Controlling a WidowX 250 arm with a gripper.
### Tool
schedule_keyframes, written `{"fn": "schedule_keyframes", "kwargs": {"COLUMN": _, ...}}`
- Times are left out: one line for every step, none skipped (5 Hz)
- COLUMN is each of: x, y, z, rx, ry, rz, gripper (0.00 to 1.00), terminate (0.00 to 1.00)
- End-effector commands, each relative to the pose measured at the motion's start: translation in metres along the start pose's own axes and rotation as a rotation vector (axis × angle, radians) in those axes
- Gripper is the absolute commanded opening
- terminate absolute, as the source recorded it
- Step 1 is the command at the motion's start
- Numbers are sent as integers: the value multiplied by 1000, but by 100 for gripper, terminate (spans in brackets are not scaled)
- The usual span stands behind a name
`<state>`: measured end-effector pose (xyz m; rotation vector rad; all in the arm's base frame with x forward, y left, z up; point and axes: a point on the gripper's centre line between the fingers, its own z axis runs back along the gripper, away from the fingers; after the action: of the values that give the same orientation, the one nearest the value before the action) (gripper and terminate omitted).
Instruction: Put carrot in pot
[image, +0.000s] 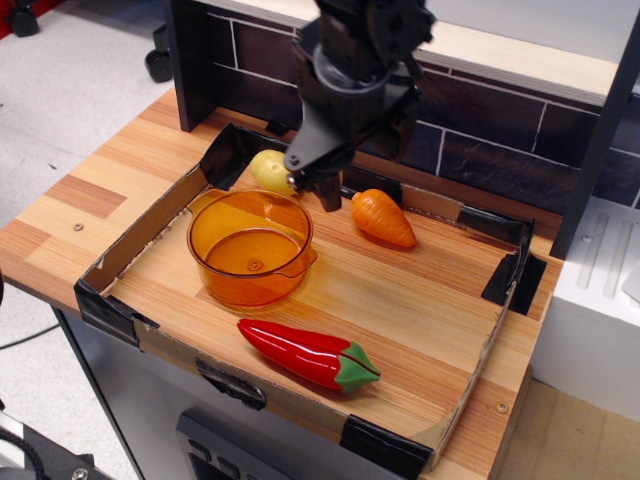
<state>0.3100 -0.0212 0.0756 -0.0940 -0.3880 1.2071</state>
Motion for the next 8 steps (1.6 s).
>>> {"fn": "schedule_keyframes", "kwargs": {"x": -10, "y": -11, "z": -20, "rx": 76, "ry": -5, "rz": 59, "gripper": 100, "terminate": 0}}
{"fn": "schedule_keyframes", "kwargs": {"x": -15, "y": -11, "z": -28, "rx": 104, "ry": 0, "rz": 67, "gripper": 100, "terminate": 0}}
{"fn": "schedule_keyframes", "kwargs": {"x": -18, "y": -8, "z": -41, "rx": 130, "ry": -14, "rz": 57, "gripper": 100, "terminate": 0}}
{"fn": "schedule_keyframes", "kwargs": {"x": -18, "y": -10, "z": -50, "rx": 145, "ry": -35, "rz": 60, "gripper": 100, "terminate": 0}}
{"fn": "schedule_keyframes", "kwargs": {"x": -16, "y": -13, "z": -60, "rx": 161, "ry": -47, "rz": 57, "gripper": 100, "terminate": 0}}
{"fn": "schedule_keyframes", "kwargs": {"x": -14, "y": -17, "z": -64, "rx": 169, "ry": -56, "rz": 58, "gripper": 100, "terminate": 0}}
{"fn": "schedule_keyframes", "kwargs": {"x": -15, "y": -19, "z": -67, "rx": 186, "ry": -78, "rz": 46, "gripper": 100, "terminate": 0}}
{"fn": "schedule_keyframes", "kwargs": {"x": -16, "y": -17, "z": -64, "rx": 172, "ry": -112, "rz": 32, "gripper": 0, "terminate": 0}}
